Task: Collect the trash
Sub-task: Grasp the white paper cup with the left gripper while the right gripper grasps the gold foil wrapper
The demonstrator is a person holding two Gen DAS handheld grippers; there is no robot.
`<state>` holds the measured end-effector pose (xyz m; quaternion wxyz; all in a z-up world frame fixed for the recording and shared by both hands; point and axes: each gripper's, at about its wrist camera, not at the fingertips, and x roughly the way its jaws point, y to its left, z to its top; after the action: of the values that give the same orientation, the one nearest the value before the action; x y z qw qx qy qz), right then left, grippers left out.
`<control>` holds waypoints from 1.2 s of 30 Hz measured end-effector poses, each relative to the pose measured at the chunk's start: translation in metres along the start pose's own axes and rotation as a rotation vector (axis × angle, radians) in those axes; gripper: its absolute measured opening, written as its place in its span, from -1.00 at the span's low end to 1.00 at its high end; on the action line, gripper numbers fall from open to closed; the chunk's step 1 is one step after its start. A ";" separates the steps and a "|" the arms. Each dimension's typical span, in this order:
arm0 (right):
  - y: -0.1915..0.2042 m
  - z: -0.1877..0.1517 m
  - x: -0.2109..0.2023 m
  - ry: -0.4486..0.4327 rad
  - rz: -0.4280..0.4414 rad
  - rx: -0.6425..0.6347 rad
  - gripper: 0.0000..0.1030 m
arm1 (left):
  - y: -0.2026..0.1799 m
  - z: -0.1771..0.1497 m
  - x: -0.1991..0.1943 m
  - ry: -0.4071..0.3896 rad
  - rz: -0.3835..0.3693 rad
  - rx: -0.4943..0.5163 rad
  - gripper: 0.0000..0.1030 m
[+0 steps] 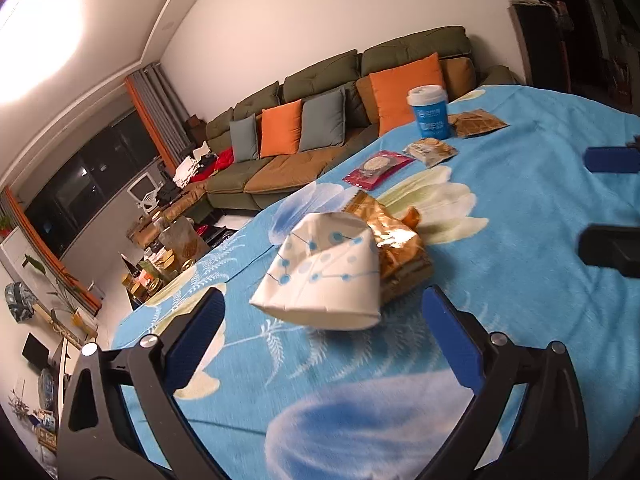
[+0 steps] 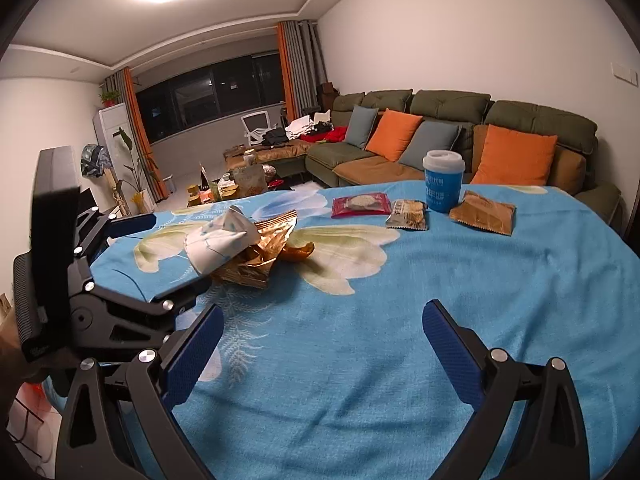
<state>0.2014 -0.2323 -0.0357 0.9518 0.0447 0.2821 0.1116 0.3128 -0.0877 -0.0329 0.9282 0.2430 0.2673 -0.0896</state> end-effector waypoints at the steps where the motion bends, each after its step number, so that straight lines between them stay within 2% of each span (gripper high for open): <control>1: 0.000 0.000 0.001 0.003 0.003 0.003 0.86 | 0.000 0.001 0.005 0.004 -0.001 0.003 0.78; 4: 0.001 0.003 0.006 0.005 0.008 0.000 0.86 | 0.000 0.004 0.013 0.003 -0.011 0.010 0.47; 7: 0.002 0.008 0.010 0.006 0.013 -0.002 0.86 | 0.000 0.005 0.019 0.001 -0.022 0.014 0.41; 13: 0.008 0.019 0.019 -0.001 0.029 -0.007 0.86 | 0.004 -0.001 0.030 0.029 -0.052 0.011 0.04; 14: 0.008 0.020 0.020 -0.001 0.032 -0.008 0.86 | 0.007 -0.002 0.033 0.034 -0.063 0.003 -0.05; 20: 0.015 0.027 0.031 0.004 0.051 -0.013 0.86 | 0.021 -0.002 0.038 0.027 -0.084 -0.055 -0.35; 25: 0.023 0.037 0.047 0.020 0.074 -0.029 0.86 | 0.039 -0.005 0.034 -0.007 -0.095 -0.123 -0.50; 29: 0.027 0.045 0.073 0.079 0.119 -0.012 0.86 | 0.055 -0.009 0.028 -0.022 -0.094 -0.185 -0.58; 32: 0.027 0.045 0.094 0.156 0.166 0.032 0.68 | 0.066 -0.013 0.020 -0.028 -0.094 -0.238 -0.59; 36: 0.030 0.039 0.116 0.238 0.175 0.044 0.39 | 0.081 -0.021 0.004 -0.049 -0.094 -0.300 -0.59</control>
<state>0.3121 -0.1765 -0.0595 0.8971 0.0764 0.3902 0.1926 0.3307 -0.0069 -0.0177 0.9551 0.0867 0.2657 -0.0978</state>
